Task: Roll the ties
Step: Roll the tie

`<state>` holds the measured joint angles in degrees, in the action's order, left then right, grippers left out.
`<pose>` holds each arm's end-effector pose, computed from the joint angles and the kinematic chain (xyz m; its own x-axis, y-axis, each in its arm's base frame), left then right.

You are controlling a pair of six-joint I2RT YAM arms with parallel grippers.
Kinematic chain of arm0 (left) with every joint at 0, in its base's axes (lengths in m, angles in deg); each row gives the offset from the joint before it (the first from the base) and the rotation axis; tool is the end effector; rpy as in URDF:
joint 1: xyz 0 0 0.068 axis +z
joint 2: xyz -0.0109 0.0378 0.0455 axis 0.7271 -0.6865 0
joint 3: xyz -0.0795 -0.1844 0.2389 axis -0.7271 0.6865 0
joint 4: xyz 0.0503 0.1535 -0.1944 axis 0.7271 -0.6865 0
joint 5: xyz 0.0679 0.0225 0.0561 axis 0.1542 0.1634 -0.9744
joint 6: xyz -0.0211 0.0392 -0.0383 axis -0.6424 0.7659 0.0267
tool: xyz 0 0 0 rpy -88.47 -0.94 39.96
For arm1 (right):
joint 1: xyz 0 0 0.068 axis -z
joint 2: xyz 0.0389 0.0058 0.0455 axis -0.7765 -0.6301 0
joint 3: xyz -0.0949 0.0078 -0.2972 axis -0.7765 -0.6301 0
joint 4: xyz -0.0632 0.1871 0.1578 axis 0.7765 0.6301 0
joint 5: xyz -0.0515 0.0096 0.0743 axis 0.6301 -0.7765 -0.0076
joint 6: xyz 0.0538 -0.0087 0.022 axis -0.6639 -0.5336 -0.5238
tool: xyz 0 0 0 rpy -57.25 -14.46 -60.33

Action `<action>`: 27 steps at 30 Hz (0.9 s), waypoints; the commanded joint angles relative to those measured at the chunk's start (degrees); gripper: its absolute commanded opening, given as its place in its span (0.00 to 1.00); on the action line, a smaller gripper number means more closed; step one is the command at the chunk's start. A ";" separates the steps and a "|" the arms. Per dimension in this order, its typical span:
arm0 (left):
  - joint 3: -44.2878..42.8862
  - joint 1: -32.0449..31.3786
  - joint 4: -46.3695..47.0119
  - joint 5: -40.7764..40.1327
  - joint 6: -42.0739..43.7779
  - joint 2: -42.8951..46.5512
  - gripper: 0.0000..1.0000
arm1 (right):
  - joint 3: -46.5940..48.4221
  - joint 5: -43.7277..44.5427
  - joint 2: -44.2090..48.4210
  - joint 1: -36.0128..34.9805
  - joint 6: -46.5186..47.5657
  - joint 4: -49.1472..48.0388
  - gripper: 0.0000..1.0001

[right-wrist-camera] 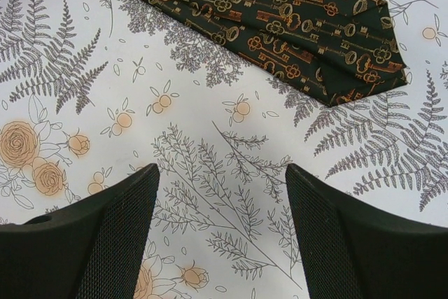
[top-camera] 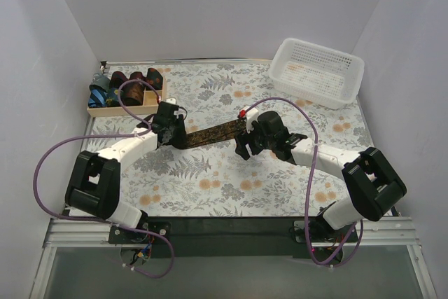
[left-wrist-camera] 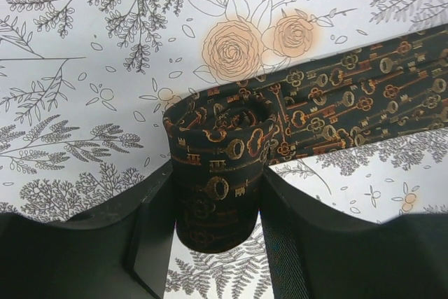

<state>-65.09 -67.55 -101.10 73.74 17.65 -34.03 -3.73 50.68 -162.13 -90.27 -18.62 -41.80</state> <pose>0.2696 -0.0955 0.2287 -0.6210 -0.6809 -0.3882 -0.5489 0.7313 -0.4048 0.2325 0.1979 0.2429 -0.4512 -0.3459 -0.8226 -0.7055 0.7028 0.0915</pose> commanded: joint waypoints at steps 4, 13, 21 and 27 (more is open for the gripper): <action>0.65 0.16 -0.87 0.92 1.60 4.43 0.43 | -0.61 0.43 1.12 0.40 0.80 -1.56 0.67; -4.35 0.08 -8.77 -7.09 4.94 -1.27 0.41 | -0.61 0.52 1.30 0.40 0.88 -1.65 0.67; -12.60 -4.31 -17.73 -18.32 2.05 -8.48 0.43 | -0.53 1.13 0.95 0.48 0.80 -1.56 0.67; -18.85 -9.67 -24.05 -25.19 -0.68 -16.20 0.44 | -0.52 1.31 0.77 0.40 0.80 -1.56 0.67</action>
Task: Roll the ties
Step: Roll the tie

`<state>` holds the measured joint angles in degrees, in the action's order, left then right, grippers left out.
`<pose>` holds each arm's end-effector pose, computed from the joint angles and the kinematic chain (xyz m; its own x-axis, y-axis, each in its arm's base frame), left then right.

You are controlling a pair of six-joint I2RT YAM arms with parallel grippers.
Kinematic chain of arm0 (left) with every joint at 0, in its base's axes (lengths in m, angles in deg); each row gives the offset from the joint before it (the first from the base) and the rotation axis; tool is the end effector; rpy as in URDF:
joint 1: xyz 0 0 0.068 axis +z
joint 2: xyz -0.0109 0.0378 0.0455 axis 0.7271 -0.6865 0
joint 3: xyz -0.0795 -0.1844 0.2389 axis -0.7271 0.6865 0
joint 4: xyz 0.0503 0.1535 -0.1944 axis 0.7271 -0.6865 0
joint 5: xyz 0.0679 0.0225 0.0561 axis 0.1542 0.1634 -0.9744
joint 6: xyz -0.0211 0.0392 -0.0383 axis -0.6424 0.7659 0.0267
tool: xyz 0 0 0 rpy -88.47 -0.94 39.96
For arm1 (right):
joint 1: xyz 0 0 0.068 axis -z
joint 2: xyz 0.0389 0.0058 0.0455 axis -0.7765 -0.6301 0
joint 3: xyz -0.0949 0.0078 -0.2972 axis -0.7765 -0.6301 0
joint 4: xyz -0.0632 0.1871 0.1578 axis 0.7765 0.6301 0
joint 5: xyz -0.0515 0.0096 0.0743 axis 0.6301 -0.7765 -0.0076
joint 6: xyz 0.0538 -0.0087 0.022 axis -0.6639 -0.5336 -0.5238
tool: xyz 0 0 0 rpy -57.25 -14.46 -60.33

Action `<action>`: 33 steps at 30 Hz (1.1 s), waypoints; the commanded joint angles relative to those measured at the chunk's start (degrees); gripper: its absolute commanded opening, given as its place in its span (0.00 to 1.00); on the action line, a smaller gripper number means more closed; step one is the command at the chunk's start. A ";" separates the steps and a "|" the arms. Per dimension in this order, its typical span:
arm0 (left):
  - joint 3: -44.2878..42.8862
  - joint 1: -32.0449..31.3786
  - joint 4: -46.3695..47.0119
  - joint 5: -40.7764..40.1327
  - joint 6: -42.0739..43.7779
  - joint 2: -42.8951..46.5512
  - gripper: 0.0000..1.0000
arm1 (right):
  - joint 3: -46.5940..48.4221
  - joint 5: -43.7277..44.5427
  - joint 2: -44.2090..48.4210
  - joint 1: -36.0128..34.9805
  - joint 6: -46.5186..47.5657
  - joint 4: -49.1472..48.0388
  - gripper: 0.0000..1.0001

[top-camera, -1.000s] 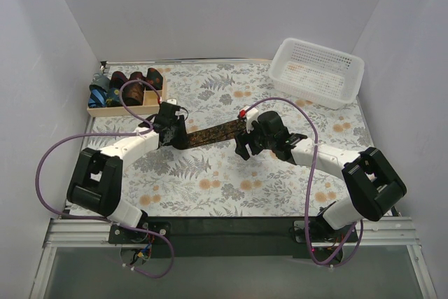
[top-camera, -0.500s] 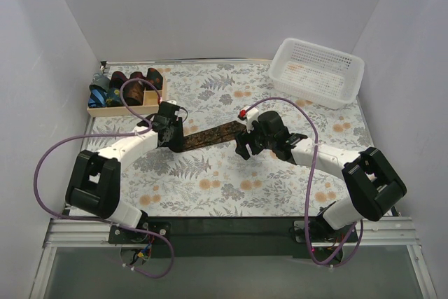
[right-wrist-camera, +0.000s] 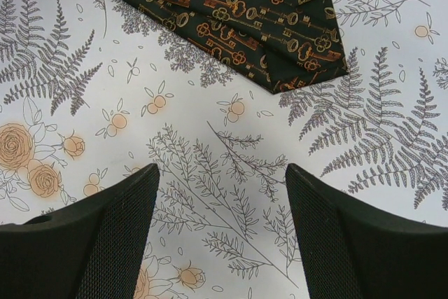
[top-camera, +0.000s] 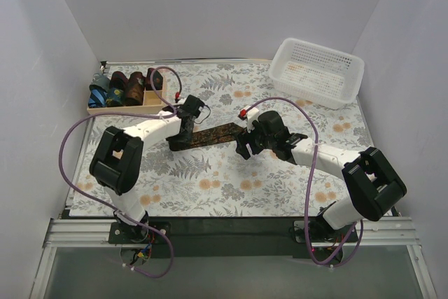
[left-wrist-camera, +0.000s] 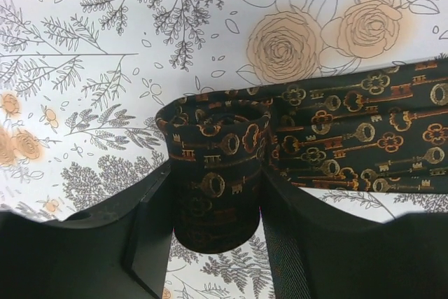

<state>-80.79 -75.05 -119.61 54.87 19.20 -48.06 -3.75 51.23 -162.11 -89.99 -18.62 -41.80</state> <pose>0.3004 -0.1395 0.2219 -0.6967 -0.4799 -0.5332 -0.5664 0.8242 -0.0017 0.2337 0.1964 0.2429 -0.4528 -0.3436 -0.8227 -0.6967 0.7122 0.0861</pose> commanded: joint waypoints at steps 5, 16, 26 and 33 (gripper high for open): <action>-10.97 -6.74 -11.35 -10.89 -5.13 -7.80 0.50 | -0.68 0.85 0.66 0.29 0.80 -1.56 0.67; -19.07 -12.11 -16.81 -10.91 -6.89 -13.44 0.62 | -1.29 1.73 1.36 0.46 0.45 -1.91 0.67; -21.80 -13.52 -15.94 -8.11 -6.54 -12.38 0.64 | -3.14 3.05 3.47 0.64 -0.52 -3.58 0.66; -19.96 -13.52 -12.33 -3.53 -6.54 -13.35 0.64 | -5.33 4.54 5.93 0.81 -1.84 -4.55 0.66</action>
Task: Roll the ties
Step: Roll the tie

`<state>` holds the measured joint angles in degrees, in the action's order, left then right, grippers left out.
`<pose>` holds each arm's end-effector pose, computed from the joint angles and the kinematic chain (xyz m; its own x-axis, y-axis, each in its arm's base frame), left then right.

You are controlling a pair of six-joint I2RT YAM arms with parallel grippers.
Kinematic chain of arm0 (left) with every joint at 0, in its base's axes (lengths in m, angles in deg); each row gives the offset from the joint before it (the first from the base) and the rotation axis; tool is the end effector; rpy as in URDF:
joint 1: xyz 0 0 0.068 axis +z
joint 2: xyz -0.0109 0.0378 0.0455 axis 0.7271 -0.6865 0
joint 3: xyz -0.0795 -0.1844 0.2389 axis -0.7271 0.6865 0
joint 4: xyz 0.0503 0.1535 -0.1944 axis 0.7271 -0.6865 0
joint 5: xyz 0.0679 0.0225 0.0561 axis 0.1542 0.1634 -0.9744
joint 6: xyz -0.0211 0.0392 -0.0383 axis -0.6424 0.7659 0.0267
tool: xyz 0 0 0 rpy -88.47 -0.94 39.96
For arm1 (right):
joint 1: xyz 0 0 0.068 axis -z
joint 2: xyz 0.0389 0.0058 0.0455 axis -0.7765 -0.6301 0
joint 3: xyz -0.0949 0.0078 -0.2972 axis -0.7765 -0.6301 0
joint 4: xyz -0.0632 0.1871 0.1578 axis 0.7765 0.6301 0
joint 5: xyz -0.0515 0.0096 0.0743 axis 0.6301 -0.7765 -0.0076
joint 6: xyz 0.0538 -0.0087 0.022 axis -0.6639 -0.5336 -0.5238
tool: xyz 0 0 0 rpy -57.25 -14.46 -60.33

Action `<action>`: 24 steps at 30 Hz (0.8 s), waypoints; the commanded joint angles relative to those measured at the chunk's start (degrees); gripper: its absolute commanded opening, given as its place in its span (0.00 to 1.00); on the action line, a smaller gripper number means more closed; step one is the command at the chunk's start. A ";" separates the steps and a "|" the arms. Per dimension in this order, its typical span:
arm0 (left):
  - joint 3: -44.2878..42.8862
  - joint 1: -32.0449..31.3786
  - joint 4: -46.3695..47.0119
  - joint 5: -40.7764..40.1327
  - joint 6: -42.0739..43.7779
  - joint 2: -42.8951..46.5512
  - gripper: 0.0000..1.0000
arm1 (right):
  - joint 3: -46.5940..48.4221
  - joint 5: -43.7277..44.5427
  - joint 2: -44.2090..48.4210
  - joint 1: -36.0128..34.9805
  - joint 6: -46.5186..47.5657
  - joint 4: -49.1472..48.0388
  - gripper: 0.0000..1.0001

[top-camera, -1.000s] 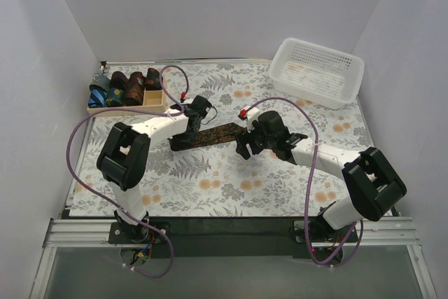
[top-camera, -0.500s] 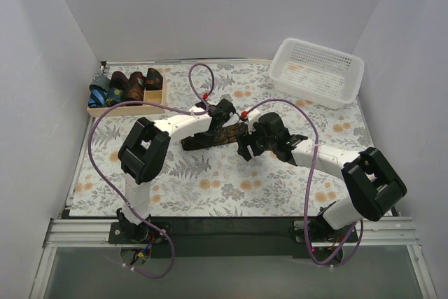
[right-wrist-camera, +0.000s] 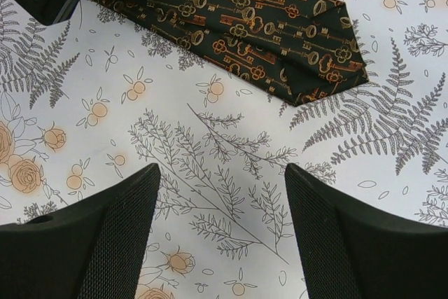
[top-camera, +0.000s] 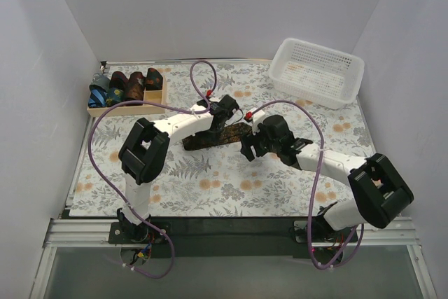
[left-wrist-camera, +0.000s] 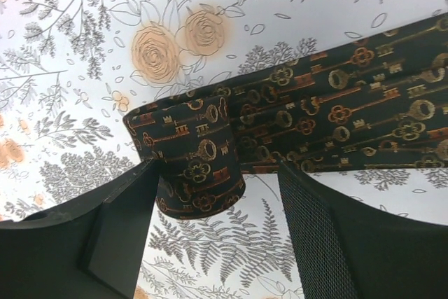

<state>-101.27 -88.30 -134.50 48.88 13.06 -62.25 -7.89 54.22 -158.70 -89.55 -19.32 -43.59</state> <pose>0.3102 -0.2439 0.2245 -0.7611 -0.3251 -0.5613 -0.4623 0.8788 0.1179 0.2225 0.1817 0.2396 -0.4510 -0.3208 -0.8329 -0.6564 0.7516 0.0659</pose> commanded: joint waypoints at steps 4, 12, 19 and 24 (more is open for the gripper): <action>0.52 -0.63 4.40 4.22 -0.14 1.19 0.64 | -3.49 3.74 4.45 0.55 -2.81 -4.42 0.66; 1.31 -1.95 9.06 8.35 -0.40 1.18 0.63 | -8.41 8.84 8.94 2.13 -6.94 -7.41 0.66; 2.28 -1.95 11.17 8.80 -0.75 1.89 0.63 | -9.11 8.05 10.08 2.58 -7.56 -7.41 0.67; 3.42 -1.94 12.40 8.09 -1.63 6.45 0.64 | -8.68 7.62 11.49 2.49 -6.77 -7.41 0.67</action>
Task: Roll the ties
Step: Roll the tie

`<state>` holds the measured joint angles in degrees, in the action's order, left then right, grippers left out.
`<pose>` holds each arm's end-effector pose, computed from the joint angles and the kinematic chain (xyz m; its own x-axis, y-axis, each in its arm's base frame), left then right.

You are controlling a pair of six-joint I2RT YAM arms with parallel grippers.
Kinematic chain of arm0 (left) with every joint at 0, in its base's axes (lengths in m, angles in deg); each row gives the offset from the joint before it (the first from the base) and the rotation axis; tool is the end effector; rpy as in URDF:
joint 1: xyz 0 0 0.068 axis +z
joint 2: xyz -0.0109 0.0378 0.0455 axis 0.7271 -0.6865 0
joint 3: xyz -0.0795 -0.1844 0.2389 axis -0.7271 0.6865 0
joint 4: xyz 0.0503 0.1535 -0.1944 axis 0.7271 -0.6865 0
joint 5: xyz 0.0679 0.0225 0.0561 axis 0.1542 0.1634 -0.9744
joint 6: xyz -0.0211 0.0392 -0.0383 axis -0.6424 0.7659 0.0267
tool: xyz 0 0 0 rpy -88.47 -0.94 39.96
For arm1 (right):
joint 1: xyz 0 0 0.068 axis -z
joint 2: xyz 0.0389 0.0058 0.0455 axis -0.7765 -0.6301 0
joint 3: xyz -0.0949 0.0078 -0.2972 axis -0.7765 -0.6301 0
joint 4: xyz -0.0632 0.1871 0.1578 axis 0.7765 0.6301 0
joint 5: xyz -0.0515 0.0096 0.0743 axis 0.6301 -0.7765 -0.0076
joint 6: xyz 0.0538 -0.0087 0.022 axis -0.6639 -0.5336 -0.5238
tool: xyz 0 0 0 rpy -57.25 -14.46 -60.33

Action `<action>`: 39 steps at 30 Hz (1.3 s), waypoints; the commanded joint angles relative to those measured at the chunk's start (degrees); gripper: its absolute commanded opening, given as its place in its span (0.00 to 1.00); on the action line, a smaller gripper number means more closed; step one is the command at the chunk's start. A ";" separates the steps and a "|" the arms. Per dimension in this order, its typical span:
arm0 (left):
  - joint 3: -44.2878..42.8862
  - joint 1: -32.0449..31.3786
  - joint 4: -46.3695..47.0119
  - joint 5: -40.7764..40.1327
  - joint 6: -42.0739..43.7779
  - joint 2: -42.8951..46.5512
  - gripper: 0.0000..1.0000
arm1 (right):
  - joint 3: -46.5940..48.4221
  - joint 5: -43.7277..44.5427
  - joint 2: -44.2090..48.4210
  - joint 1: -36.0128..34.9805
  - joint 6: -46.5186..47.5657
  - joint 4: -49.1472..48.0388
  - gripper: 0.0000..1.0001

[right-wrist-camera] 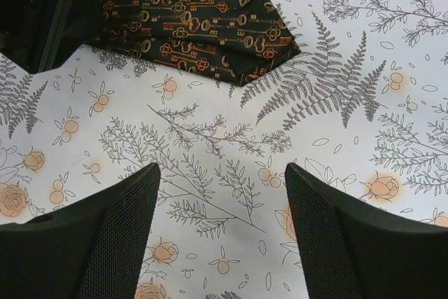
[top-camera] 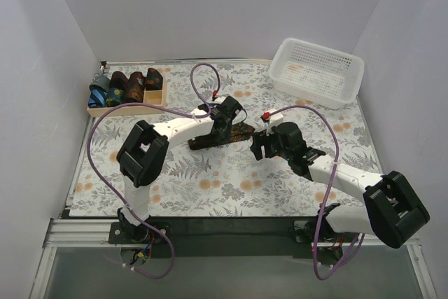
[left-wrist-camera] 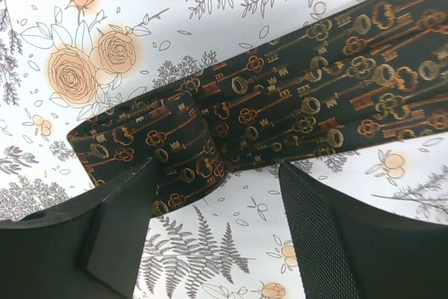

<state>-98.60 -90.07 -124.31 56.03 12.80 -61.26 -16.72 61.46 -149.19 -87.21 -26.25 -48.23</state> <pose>0.3066 -0.2635 0.2204 -0.7649 -0.3888 -0.5136 -0.4161 0.9069 -0.0669 0.1990 0.1431 0.2396 -0.4591 -0.1496 -0.8757 -0.4891 0.8655 0.1085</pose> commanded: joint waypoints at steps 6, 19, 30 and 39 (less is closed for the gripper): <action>8.20 0.96 7.48 1.55 -3.73 16.36 0.78 | 0.59 -2.26 2.77 0.15 0.95 -2.69 0.67; 47.41 21.60 42.80 24.92 -12.44 47.12 0.98 | -1.16 -6.12 5.41 0.41 1.30 -3.48 0.69; 58.06 26.89 62.95 36.80 -17.71 40.91 0.94 | -2.75 -7.88 6.38 0.41 2.27 -4.89 0.69; 58.59 27.33 70.07 40.05 -17.10 33.70 0.87 | -3.01 -8.67 5.59 0.33 2.36 -5.33 0.69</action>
<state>-40.44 -63.05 -58.70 94.17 -4.73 -26.84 -19.49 53.63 -144.21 -86.99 -24.70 -50.76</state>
